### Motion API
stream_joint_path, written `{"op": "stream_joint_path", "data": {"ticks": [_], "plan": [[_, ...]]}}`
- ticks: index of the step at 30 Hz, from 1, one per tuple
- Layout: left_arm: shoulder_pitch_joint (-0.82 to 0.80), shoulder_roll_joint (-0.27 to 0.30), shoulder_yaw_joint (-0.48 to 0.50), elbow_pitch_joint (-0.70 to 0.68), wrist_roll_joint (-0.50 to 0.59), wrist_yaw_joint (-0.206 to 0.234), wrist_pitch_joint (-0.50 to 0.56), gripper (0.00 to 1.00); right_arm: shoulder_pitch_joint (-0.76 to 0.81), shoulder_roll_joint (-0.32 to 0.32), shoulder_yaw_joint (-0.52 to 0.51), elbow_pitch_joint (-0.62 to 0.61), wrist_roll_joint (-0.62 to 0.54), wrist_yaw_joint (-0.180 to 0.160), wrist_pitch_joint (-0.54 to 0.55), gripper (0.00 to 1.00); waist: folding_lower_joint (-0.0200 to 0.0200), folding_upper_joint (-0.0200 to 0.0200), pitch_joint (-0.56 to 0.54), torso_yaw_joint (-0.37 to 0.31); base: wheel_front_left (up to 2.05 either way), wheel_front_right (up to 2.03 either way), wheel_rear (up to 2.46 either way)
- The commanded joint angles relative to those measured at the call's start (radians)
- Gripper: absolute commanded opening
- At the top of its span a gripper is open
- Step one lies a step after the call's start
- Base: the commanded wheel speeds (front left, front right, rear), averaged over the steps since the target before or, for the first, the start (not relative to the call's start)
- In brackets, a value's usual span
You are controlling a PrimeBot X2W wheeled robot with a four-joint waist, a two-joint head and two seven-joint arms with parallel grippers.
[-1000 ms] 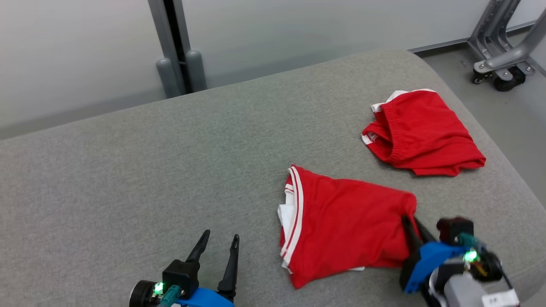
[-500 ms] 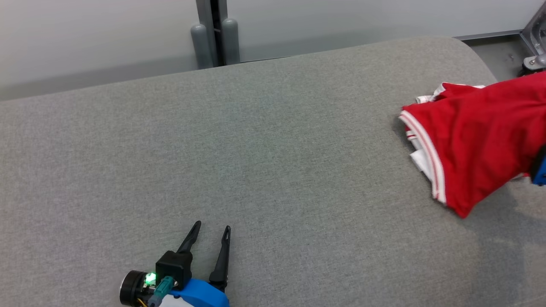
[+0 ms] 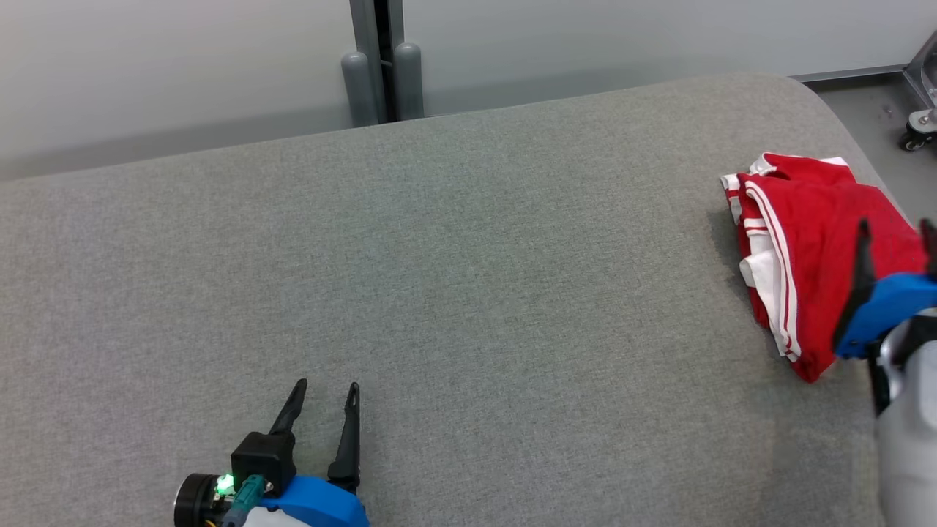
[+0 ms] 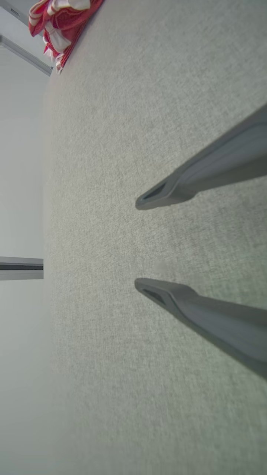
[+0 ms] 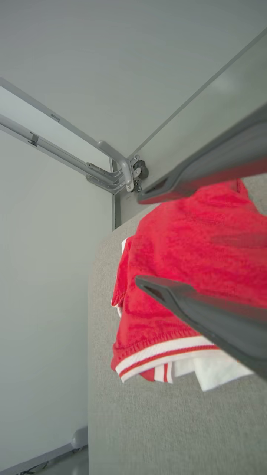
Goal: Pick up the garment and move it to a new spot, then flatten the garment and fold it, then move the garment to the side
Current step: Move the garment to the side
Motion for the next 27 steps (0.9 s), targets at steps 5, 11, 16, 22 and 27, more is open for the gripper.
{"op": "stream_joint_path", "data": {"ticks": [5,11,16,22,27], "plan": [[0.001,0.001,0.043,-0.014,0.002,0.012,0.0,1.0,0.073,0.093,0.126,-0.091,0.09,-0.001,-0.008,1.0,0.0,0.0,-0.003,0.019,0.0,0.0,0.0],[-0.005,0.001,0.09,-0.028,-0.014,0.028,0.0,1.0,0.184,0.132,0.322,-0.205,0.275,0.0,-0.008,1.0,0.0,0.0,-0.004,0.071,0.0,0.0,0.0],[0.0,0.0,0.122,-0.017,-0.047,0.037,0.0,1.0,0.27,0.134,0.444,-0.279,0.428,0.0,-0.008,1.0,0.0,0.0,-0.012,0.113,0.0,0.0,0.0],[0.018,0.0,0.15,-0.035,-0.067,0.046,0.0,1.0,0.345,0.134,0.526,-0.327,0.53,0.0,-0.008,1.0,0.0,0.0,-0.025,0.15,0.0,0.0,0.0],[0.028,0.0,0.156,-0.036,-0.109,0.029,0.0,1.0,0.376,0.134,0.542,-0.346,0.549,0.0,-0.008,1.0,0.0,0.0,-0.039,0.166,0.0,0.0,0.0]]}}
